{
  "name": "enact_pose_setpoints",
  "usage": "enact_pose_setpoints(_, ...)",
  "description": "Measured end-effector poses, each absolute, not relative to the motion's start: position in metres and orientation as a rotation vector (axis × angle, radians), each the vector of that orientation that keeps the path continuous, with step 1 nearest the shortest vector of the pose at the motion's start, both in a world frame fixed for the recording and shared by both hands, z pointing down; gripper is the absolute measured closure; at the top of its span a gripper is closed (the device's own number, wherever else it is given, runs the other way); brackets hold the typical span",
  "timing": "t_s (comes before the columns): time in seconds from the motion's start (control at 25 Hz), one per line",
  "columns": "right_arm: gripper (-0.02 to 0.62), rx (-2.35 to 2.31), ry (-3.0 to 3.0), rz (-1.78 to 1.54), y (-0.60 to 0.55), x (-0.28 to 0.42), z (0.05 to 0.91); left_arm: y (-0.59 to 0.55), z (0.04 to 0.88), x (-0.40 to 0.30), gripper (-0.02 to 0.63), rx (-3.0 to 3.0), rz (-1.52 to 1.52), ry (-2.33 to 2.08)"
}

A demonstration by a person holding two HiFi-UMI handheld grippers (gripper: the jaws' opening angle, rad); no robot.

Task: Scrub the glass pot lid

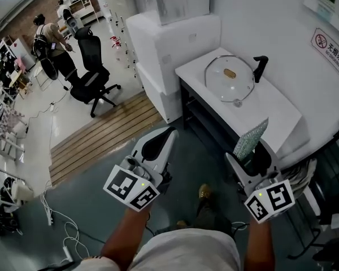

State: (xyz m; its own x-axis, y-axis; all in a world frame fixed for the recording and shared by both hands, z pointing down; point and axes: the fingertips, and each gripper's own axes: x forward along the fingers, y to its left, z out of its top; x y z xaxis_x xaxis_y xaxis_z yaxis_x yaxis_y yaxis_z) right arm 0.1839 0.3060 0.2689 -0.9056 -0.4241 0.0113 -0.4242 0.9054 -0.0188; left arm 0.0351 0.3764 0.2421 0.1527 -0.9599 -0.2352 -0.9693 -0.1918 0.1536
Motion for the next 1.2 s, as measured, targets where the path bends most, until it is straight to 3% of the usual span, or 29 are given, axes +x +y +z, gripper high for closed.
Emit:
enact_pose_setpoints(0.72,0.247,0.639,-3.040,0.022,0.110,0.151,0.274,0.177,0.243,0.002,0.591,-2.341,0.331,2.039)
enact_pose_setpoints(1.2,0.247,0.619,-2.988,0.016,0.046,0.129,0.281,0.105,0.250,-0.009,0.591,-2.352,0.292,2.058)
